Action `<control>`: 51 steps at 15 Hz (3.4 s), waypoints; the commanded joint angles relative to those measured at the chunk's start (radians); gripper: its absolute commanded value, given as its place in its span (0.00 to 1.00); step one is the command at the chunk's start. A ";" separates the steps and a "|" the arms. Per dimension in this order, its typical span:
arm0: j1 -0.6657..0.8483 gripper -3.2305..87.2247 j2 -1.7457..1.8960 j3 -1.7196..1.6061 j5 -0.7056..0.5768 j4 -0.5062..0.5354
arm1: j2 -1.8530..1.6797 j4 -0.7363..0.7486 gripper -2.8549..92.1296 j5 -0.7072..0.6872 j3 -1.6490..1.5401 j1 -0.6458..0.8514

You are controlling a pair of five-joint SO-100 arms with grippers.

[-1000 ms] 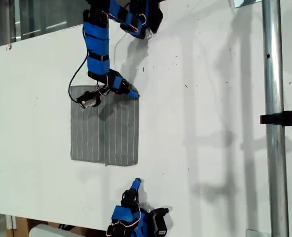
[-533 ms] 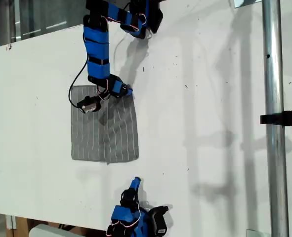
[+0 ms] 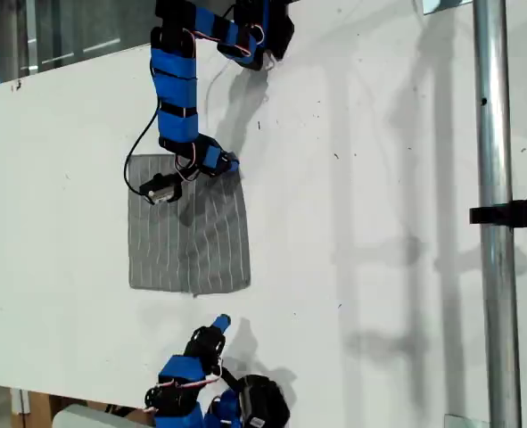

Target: Grasp corners of a towel and fold twice.

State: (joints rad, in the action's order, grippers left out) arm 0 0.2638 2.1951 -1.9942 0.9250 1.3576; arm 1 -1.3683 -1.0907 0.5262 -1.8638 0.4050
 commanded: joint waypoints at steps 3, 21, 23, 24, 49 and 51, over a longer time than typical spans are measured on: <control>0.114 0.35 -0.453 0.336 -0.219 0.074 | 0.005 0.006 0.03 -0.015 0.005 -0.014; 0.155 0.00 -1.063 0.503 -0.245 -0.026 | -0.058 0.008 0.03 -0.009 -0.041 -0.043; 0.107 0.00 -0.962 0.506 -0.218 0.028 | -0.184 -0.083 0.03 0.025 -0.044 -0.109; 0.061 0.00 -0.876 0.508 -0.193 0.081 | -0.287 -0.166 0.03 0.063 -0.020 -0.176; 0.469 0.00 -1.109 0.815 -0.500 0.026 | -0.225 -0.012 0.03 0.023 -0.161 0.126; 0.505 0.02 -1.220 0.885 -0.486 0.057 | -0.135 0.034 0.03 0.026 -0.161 0.175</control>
State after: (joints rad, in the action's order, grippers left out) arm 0 0.7026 1.0124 -1.1612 0.4249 1.3852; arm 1 -1.5324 -1.0630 0.5430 -2.0172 0.5476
